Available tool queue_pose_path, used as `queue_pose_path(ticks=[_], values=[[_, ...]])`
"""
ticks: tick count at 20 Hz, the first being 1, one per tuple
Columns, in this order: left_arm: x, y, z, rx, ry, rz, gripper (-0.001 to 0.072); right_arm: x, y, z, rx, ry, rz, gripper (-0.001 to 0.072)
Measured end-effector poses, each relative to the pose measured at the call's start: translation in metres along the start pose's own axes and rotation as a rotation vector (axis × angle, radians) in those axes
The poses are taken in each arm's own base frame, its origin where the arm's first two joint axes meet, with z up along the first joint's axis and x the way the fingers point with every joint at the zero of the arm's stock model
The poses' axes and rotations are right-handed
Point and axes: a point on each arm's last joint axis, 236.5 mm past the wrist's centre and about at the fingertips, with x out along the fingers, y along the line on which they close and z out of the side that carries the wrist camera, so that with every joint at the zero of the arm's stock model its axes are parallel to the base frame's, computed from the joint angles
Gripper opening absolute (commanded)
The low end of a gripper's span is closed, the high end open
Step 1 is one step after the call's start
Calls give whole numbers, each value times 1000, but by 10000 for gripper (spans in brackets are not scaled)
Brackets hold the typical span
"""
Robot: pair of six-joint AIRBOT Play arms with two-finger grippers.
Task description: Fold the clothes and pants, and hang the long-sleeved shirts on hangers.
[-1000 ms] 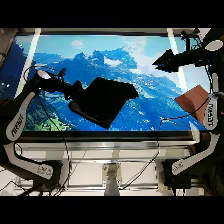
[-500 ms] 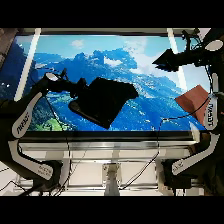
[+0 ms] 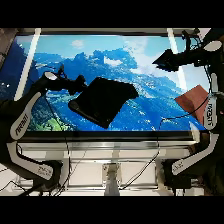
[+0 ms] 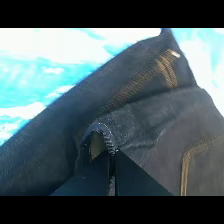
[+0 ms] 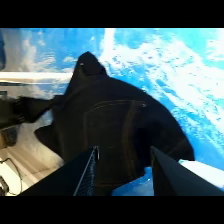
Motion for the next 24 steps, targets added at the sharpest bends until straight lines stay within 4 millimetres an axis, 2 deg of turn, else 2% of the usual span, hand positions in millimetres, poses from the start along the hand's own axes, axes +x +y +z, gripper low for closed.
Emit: queue_pose_path(ticks=[2,4,8,10,14,18,19,20,21,22,24], values=[[-21,-8,-8,113,20,22,11,18,-10,-5,15,35,-7,397],[-47,-7,-18,243,45,92,11,40,-19,-13,32,78,-12,398],[-100,11,-33,449,89,290,12,93,-27,-30,46,154,-15,397],[-117,18,-43,501,130,348,13,121,-25,-40,40,181,-15,397],[-129,22,-58,555,189,403,13,167,-3,-62,-3,230,-9,398],[-127,17,-64,595,200,413,13,196,23,-81,-52,258,3,395],[-126,15,-64,603,194,409,13,201,28,-84,-61,265,5,356],[-123,10,-63,612,184,399,13,203,32,-87,-68,266,7,97],[-120,1,-63,621,168,374,12,204,33,-87,-70,266,7,37],[-115,-13,-63,632,148,328,12,204,33,-85,-72,261,6,36],[-107,-55,-61,664,88,198,12,196,32,-75,-70,240,8,35]])
